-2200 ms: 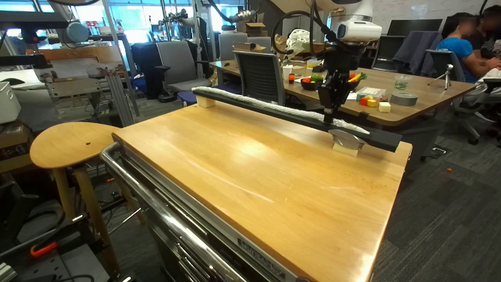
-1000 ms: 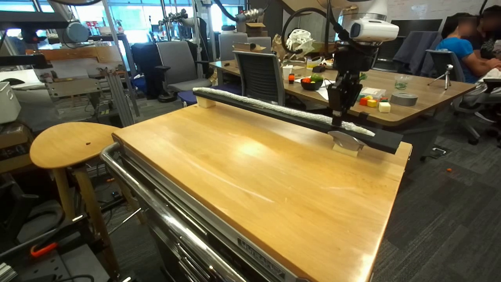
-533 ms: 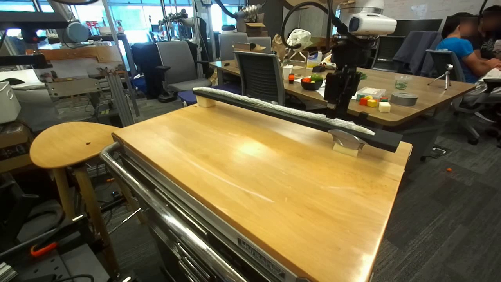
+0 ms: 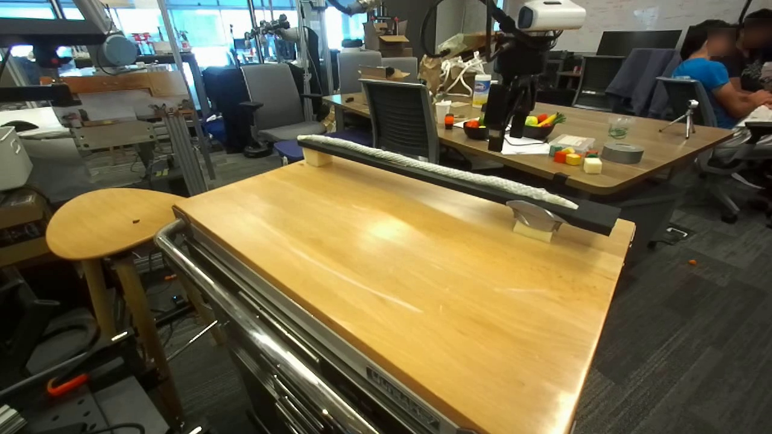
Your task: Put the rope along the center of the black object
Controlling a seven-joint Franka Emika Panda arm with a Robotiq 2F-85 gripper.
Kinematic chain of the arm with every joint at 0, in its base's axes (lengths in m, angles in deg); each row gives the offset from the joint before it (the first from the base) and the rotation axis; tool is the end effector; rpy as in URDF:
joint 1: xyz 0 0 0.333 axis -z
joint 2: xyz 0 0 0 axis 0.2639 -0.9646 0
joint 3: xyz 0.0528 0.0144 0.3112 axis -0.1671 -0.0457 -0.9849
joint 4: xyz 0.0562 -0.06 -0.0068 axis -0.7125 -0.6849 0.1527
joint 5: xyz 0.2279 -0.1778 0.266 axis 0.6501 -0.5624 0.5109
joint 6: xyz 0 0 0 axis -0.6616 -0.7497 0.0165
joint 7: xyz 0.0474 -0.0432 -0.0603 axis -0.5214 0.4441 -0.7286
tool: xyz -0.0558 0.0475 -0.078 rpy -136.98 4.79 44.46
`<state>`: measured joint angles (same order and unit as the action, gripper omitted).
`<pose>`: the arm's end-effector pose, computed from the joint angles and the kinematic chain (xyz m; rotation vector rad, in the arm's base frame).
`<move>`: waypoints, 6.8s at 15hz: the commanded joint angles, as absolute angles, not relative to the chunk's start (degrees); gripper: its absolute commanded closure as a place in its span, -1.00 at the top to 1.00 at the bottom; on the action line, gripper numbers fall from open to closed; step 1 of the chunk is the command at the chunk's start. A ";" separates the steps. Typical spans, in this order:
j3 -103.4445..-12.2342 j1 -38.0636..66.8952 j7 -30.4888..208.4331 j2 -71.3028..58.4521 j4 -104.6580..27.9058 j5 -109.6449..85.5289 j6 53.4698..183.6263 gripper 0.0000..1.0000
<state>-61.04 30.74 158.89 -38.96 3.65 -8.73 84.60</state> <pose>0.7456 -0.2117 0.3919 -2.2056 2.2257 -0.0323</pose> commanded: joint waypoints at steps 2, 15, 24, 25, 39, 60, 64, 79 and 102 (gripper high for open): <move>-62.86 30.36 160.04 -37.26 1.42 -6.48 89.18 1.00; -71.85 30.40 158.94 -30.80 -12.39 0.32 85.42 -1.00; -63.45 22.26 155.76 -23.09 -22.58 7.46 87.51 -1.00; -62.98 21.39 155.75 -22.76 -23.72 7.07 87.71 -1.00; -60.64 16.83 155.45 -20.65 -30.80 6.86 89.59 -1.00; -59.81 15.84 155.56 -20.42 -33.37 5.43 101.03 -1.00; -59.63 15.61 155.62 -20.88 -33.39 4.93 101.84 -1.00; -59.02 14.66 156.09 -22.65 -32.88 2.35 102.14 -1.00; -61.15 15.79 145.32 -15.38 -37.98 11.19 108.12 -0.85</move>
<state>-61.78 16.29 145.46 -15.36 -38.10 10.90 108.28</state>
